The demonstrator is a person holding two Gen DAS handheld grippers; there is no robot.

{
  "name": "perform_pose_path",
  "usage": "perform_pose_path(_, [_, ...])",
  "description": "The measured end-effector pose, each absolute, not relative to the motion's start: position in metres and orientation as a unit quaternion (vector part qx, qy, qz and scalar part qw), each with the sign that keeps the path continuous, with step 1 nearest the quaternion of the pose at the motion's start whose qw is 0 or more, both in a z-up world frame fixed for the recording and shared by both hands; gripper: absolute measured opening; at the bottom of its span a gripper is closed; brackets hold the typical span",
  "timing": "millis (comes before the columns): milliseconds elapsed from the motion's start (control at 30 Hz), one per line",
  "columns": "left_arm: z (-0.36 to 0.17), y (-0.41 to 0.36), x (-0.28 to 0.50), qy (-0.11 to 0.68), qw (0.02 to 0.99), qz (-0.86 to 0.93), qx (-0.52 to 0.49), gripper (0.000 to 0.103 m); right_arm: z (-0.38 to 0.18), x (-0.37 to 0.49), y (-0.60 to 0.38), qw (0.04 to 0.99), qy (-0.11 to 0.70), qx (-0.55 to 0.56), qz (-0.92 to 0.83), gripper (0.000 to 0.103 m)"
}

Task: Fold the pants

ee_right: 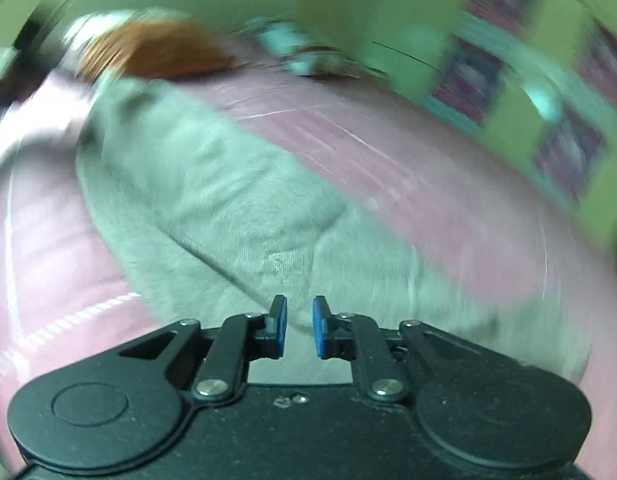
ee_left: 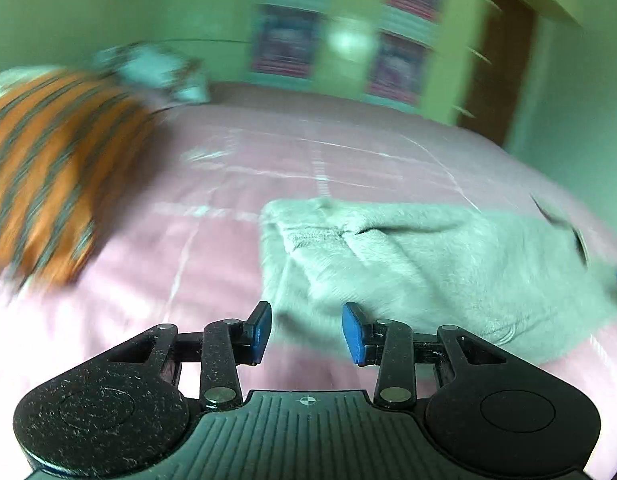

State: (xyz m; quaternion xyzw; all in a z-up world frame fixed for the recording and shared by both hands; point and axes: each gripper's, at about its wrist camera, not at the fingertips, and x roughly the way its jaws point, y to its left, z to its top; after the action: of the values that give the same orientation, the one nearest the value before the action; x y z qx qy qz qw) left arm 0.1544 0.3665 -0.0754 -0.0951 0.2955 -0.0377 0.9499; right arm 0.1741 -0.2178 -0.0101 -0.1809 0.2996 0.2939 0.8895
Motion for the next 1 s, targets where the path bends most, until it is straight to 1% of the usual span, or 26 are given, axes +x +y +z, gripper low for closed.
perform_pose_path(33, [-0.073,0.367,0.140,0.279,0.951,-0.023,-0.131,0.039,-0.010,0.169,-0.225,0.899,0.301,-0.149,0.281,0.006])
perform_pose_path(100, [-0.067,0.364,0.125,0.258,0.946,-0.010,-0.196,0.045,-0.006,0.165,-0.235,0.912,0.302,-0.090,0.262,0.009])
perform_pose_path(133, [-0.063,0.359,0.122,0.248,0.944,-0.008,-0.218,0.056,-0.004,0.167,-0.240,0.917,0.306,-0.056,0.249,0.012])
perform_pose_path(167, [-0.061,0.355,0.123,0.245,0.940,-0.009,-0.237,0.067,-0.003,0.172,-0.244,0.921,0.310,-0.026,0.234,0.021])
perform_pose_path(200, [-0.061,0.350,0.127,0.246,0.935,-0.012,-0.256,0.068,-0.002,0.176,-0.248,0.923,0.312,0.003,0.224,0.031])
perform_pose_path(267, [-0.062,0.344,0.142,0.259,0.923,-0.001,-0.284,0.068,-0.005,0.184,-0.255,0.924,0.320,0.056,0.203,0.036])
perform_pose_path(367, [-0.072,0.337,0.169,0.311,0.900,0.029,-0.305,0.067,-0.016,0.202,-0.258,0.915,0.343,0.121,0.174,0.035])
perform_pose_path(400, [-0.075,0.336,0.168,0.313,0.898,0.030,-0.308,0.067,-0.020,0.205,-0.256,0.912,0.350,0.134,0.165,0.036])
perform_pose_path(567, [-0.085,0.338,0.186,0.339,0.879,0.046,-0.332,0.067,-0.045,0.237,-0.264,0.890,0.386,0.209,0.123,0.036])
perform_pose_path(633, [-0.089,0.341,0.190,0.332,0.876,0.050,-0.346,0.067,-0.053,0.250,-0.265,0.883,0.396,0.229,0.104,0.037])
perform_pose_path(667, [-0.090,0.343,0.191,0.327,0.875,0.054,-0.353,0.061,-0.060,0.259,-0.266,0.875,0.409,0.243,0.094,0.037])
perform_pose_path(700, [-0.091,0.345,0.193,0.323,0.874,0.060,-0.358,0.052,-0.063,0.265,-0.266,0.869,0.419,0.251,0.083,0.034])
perform_pose_path(733, [-0.091,0.348,0.196,0.321,0.873,0.067,-0.361,0.031,-0.068,0.270,-0.269,0.864,0.425,0.259,0.075,0.029])
perform_pose_path(767, [-0.093,0.353,0.199,0.321,0.870,0.067,-0.368,0.023,-0.070,0.274,-0.271,0.863,0.426,0.263,0.071,0.001])
perform_pose_path(800, [-0.093,0.356,0.202,0.319,0.869,0.068,-0.373,0.019,-0.069,0.275,-0.272,0.862,0.426,0.265,0.073,0.000])
perform_pose_path(867, [-0.088,0.359,0.207,0.312,0.872,0.051,-0.373,0.019,-0.055,0.269,-0.275,0.873,0.399,0.262,0.098,0.000])
perform_pose_path(1000, [-0.068,0.364,0.205,0.277,0.885,0.021,-0.374,0.018,-0.011,0.237,-0.276,0.904,0.333,0.221,0.152,0.000])
